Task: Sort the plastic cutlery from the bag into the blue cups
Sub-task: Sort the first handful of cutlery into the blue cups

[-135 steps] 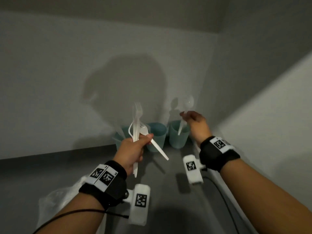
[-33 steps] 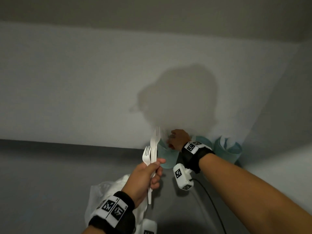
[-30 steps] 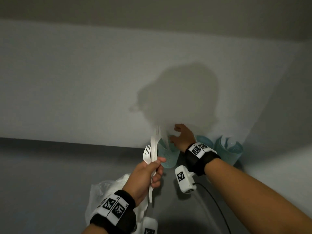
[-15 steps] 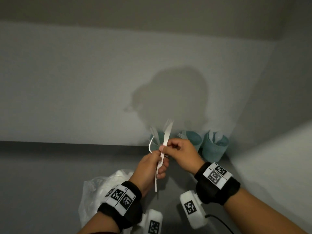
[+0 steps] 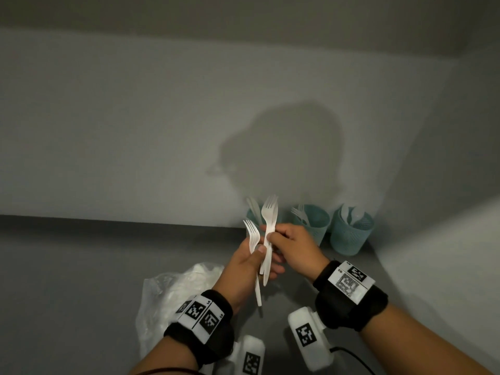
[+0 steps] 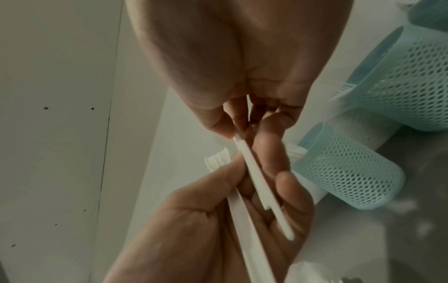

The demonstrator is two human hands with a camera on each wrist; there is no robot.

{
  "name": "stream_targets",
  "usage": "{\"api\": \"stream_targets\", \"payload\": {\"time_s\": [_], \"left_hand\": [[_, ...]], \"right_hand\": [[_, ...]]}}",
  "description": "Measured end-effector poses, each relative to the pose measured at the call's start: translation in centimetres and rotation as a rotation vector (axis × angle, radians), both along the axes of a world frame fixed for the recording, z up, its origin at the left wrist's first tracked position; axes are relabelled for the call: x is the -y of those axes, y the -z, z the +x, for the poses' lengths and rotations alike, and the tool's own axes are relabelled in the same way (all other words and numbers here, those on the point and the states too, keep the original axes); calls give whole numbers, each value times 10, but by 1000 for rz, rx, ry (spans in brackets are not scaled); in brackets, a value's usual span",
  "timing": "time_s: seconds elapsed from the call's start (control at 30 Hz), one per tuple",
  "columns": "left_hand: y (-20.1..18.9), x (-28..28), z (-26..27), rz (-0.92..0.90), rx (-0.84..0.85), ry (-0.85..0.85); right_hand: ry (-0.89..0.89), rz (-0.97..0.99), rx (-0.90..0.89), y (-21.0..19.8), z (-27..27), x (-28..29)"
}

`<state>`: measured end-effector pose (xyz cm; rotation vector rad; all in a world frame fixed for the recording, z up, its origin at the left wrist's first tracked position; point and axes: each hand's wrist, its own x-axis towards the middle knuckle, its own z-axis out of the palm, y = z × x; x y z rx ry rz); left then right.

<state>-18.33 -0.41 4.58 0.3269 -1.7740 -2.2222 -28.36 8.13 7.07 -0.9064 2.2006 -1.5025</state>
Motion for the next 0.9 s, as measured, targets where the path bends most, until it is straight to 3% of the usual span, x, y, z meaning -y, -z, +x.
{"api": "stream_targets", "payload": {"time_s": [0.17, 0.37, 0.6, 0.67, 0.73, 0.8, 0.9], "left_hand": [[-1, 8, -5, 37, 76, 2], [16, 18, -21, -54, 155, -174], [27, 45, -21, -201, 207, -378], [25, 54, -23, -160, 232, -372], [19, 60, -27, -5, 259, -308], [13, 64, -28, 138, 233, -256], [11, 69, -30, 195, 158, -227]], "right_hand": [[-32, 67, -10, 4, -1, 5], [-78, 141, 51, 3, 5, 17], [195, 90, -186, -32, -63, 39], [241, 151, -275, -37, -78, 51], [254, 259, -325, -32, -88, 66], [212, 479, -347, -16, -94, 79], [136, 734, -320, 8, -98, 86]]}}
